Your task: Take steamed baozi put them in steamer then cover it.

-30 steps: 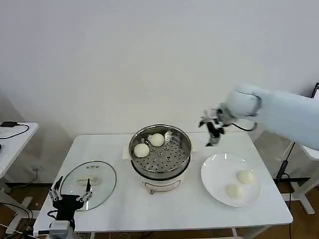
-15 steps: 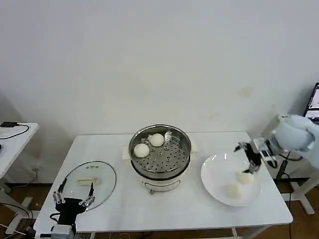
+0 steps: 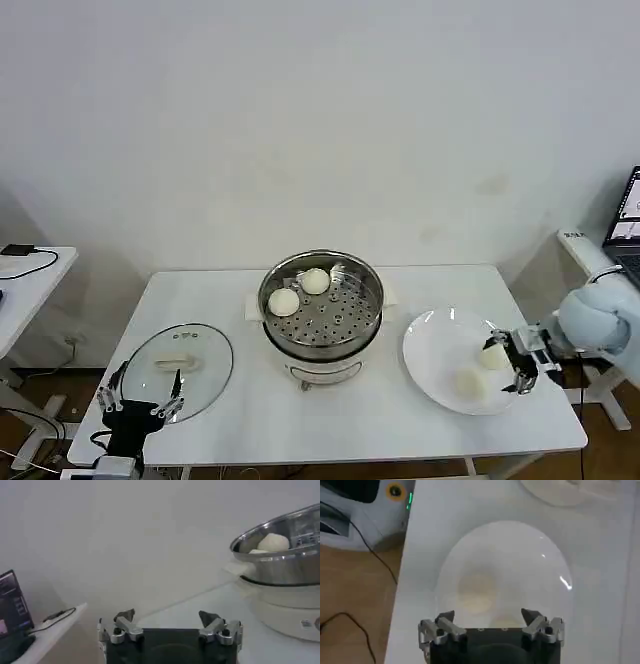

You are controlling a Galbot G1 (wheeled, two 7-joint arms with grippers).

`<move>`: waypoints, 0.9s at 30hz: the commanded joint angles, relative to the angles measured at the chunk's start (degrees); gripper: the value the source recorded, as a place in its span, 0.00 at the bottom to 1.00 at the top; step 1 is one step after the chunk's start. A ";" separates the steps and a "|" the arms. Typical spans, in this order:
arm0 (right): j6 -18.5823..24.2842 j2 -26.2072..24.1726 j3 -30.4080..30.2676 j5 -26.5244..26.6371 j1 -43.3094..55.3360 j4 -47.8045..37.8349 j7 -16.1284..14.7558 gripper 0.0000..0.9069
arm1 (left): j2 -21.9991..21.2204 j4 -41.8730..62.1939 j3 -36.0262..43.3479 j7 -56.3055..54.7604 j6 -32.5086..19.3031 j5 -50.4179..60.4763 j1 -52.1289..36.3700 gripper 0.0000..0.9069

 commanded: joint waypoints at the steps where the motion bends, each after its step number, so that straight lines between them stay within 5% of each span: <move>1: -0.34 3.03 5.01 -2.41 -7.99 -2.42 -0.02 1.00 | 0.10 -0.44 -1.77 0.05 0.01 -0.16 0.63 1.00; 27: -1.95 11.13 6.47 -3.55 -9.37 -12.71 0.71 0.94 | 0.02 -0.89 -3.95 -0.18 -0.01 -0.67 1.21 1.00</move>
